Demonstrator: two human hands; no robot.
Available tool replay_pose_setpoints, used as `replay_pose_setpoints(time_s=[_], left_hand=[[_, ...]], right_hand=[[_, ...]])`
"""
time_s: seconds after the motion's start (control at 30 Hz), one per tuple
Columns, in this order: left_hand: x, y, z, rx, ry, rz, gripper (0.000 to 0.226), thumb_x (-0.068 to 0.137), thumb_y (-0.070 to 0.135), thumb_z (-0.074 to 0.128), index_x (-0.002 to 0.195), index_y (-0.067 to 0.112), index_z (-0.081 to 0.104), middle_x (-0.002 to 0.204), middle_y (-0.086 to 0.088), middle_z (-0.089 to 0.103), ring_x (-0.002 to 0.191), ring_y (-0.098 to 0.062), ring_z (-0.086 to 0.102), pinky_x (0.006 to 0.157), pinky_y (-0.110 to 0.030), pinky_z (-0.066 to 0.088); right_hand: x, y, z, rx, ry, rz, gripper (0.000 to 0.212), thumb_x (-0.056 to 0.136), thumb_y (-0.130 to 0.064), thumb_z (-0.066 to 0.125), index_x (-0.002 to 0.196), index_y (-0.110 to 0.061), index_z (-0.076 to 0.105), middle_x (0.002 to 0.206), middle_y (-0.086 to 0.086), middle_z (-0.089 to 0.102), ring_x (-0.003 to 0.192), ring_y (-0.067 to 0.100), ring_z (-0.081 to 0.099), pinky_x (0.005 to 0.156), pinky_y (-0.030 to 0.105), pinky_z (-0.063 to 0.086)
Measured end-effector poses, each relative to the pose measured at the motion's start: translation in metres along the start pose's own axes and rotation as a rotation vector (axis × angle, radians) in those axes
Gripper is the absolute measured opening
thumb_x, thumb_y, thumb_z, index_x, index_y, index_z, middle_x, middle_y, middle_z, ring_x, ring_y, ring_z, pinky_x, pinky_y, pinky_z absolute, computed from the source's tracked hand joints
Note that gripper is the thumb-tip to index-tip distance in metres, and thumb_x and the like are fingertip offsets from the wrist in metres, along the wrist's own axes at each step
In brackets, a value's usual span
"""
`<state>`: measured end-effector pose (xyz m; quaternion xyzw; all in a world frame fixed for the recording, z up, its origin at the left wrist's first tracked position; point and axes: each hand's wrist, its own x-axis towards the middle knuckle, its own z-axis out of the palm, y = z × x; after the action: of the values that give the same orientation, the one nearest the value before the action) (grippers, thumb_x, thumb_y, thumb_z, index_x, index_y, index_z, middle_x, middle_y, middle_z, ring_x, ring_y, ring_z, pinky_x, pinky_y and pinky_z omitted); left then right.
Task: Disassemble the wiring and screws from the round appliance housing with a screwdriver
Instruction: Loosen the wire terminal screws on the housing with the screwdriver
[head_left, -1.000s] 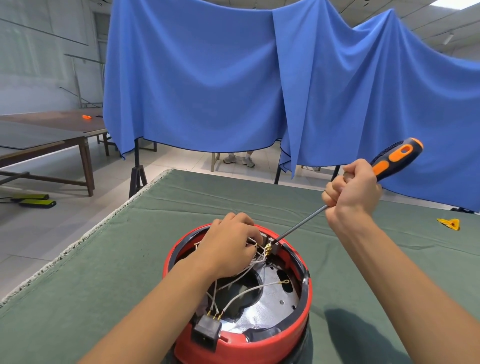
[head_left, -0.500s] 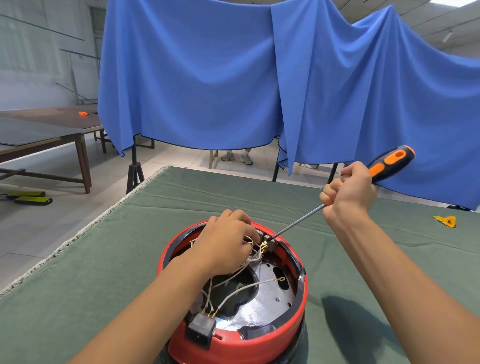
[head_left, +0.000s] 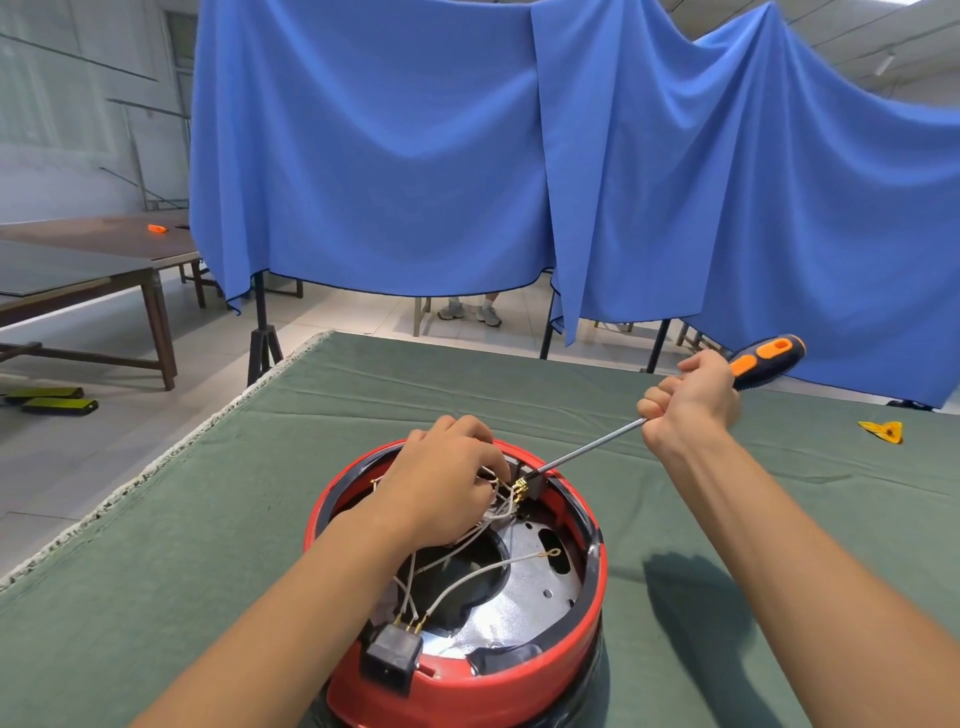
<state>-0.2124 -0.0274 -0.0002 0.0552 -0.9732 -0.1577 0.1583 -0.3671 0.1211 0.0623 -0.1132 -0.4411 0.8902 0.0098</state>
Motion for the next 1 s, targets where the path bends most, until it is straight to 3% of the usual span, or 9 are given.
replay_pose_setpoints(time_s=[0.27, 0.53, 0.87, 1.0], left_hand=[[0.001, 0.000, 0.001, 0.002, 0.008, 0.002, 0.031, 0.088, 0.016, 0.048, 0.108, 0.033, 0.065, 0.130, 0.011, 0.045, 0.121, -0.010, 0.035, 0.100, -0.031, 0.025], [-0.001, 0.000, 0.001, -0.024, 0.006, -0.012, 0.034, 0.088, 0.013, 0.048, 0.111, 0.032, 0.064, 0.133, 0.011, 0.044, 0.122, -0.010, 0.034, 0.102, -0.032, 0.025], [0.001, -0.004, -0.002, -0.018, -0.004, 0.012, 0.040, 0.088, 0.011, 0.044, 0.111, 0.036, 0.067, 0.132, 0.012, 0.046, 0.121, -0.011, 0.035, 0.100, -0.033, 0.025], [0.000, -0.005, -0.003, -0.113, 0.056, -0.023, 0.039, 0.085, 0.008, 0.046, 0.112, 0.029, 0.065, 0.124, 0.010, 0.055, 0.115, -0.011, 0.043, 0.102, -0.036, 0.032]], right_hand=[[0.000, -0.002, 0.008, -0.023, -0.041, -0.012, 0.023, 0.076, -0.005, 0.043, 0.066, -0.016, 0.026, 0.035, -0.006, 0.017, 0.030, 0.011, 0.013, 0.037, 0.012, 0.014], [-0.007, 0.037, 0.008, -0.076, -0.101, 0.142, 0.029, 0.077, -0.004, 0.042, 0.065, -0.018, 0.020, 0.036, -0.007, 0.016, 0.029, 0.010, 0.011, 0.036, 0.012, 0.011], [-0.007, -0.009, 0.009, 0.012, -0.231, 0.036, 0.032, 0.077, -0.010, 0.043, 0.061, -0.022, 0.017, 0.046, -0.006, 0.011, 0.039, 0.013, 0.007, 0.037, 0.017, 0.007], [-0.017, -0.015, 0.010, 0.068, -0.231, -0.039, 0.036, 0.076, -0.011, 0.046, 0.058, -0.021, 0.017, 0.045, -0.005, 0.015, 0.040, 0.014, 0.009, 0.037, 0.019, 0.009]])
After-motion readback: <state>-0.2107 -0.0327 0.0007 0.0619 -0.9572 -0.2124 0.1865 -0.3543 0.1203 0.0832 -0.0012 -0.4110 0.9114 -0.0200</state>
